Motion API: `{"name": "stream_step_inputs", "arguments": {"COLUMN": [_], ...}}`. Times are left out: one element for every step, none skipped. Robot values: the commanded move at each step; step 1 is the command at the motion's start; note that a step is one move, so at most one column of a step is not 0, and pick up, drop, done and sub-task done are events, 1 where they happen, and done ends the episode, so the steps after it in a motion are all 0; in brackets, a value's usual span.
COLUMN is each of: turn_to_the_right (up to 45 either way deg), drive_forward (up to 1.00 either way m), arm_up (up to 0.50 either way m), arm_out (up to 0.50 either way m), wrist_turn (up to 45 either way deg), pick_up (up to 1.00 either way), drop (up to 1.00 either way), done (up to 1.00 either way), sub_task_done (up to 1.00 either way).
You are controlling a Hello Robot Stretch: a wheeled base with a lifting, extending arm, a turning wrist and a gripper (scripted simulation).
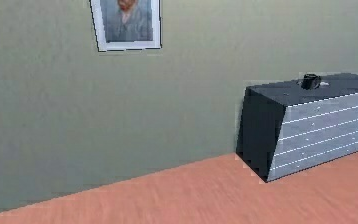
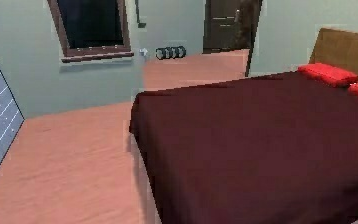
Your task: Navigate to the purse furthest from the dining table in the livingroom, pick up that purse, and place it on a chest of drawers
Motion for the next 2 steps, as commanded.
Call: {"name": "stream_step_inputs", "arguments": {"turn_to_the_right": [45.0, 15.0], "drive_forward": [0.0, 0.0], "arm_up": [0.0, 0.0], "arm_out": [0.0, 0.0], "wrist_turn": [0.0, 0.0], "pick_up": [0.0, 0.0], "drop": [0.0, 0.0], "done": [0.0, 0.0], "sub_task_done": [0.0, 0.0]}}
